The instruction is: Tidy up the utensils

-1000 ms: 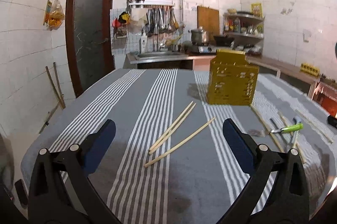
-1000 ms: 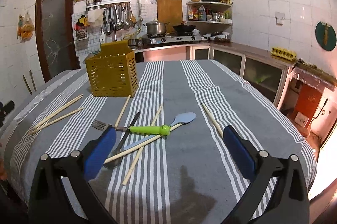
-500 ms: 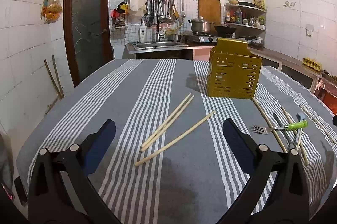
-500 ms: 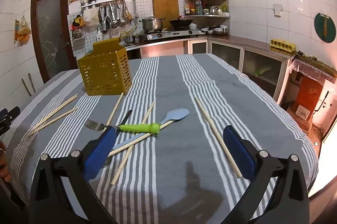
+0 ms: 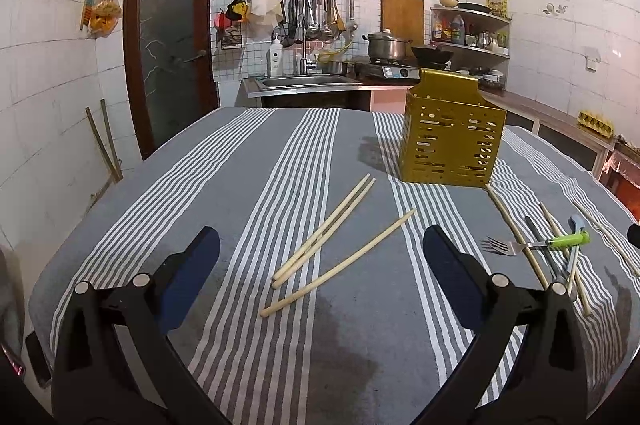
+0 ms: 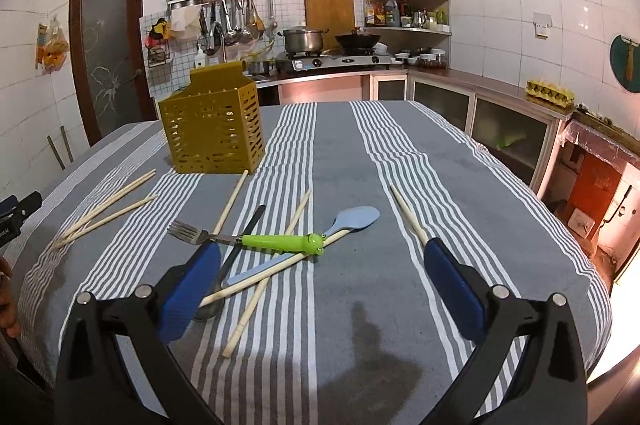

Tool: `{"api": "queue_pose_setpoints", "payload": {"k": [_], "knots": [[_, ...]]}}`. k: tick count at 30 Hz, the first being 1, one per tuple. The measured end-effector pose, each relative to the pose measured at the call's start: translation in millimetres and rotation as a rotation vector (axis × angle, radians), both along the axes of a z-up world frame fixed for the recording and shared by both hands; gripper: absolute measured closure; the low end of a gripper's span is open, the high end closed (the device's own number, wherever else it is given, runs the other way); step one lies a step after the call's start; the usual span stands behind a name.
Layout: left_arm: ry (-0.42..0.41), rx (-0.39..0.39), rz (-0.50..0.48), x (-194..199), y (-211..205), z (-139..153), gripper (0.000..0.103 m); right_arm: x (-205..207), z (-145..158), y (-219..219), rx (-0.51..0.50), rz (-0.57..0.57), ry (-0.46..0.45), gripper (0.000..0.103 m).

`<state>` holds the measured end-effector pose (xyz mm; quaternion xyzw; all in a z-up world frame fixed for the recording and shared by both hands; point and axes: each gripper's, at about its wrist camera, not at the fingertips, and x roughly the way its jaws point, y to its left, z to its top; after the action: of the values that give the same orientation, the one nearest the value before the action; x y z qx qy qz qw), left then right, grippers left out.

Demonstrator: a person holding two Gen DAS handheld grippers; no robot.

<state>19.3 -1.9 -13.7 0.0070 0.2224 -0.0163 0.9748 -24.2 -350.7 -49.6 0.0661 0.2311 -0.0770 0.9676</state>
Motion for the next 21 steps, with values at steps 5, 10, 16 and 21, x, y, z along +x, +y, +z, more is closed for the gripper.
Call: {"api": "queue_pose_setpoints", "payload": {"k": [5,10,16,21], "knots": [[-0.005,0.023,0.008,-1,-4,-2,0.005,-8,13,7,-0.036,0.02,-0.03,0.004],[0.0,0.033,0.003,-6,-12,-5,0.005,-20,34,19,-0.057,0.052,-0.074,0.004],[0.003,0.012,0.016,-10,-14,-6,0.005,-34,46,27,-0.084,0.073,-0.13,0.004],[-0.008,0.032,0.027,-9,-23,-4,0.005,-34,40,15,-0.051,0.057,-0.132,0.004]]}}
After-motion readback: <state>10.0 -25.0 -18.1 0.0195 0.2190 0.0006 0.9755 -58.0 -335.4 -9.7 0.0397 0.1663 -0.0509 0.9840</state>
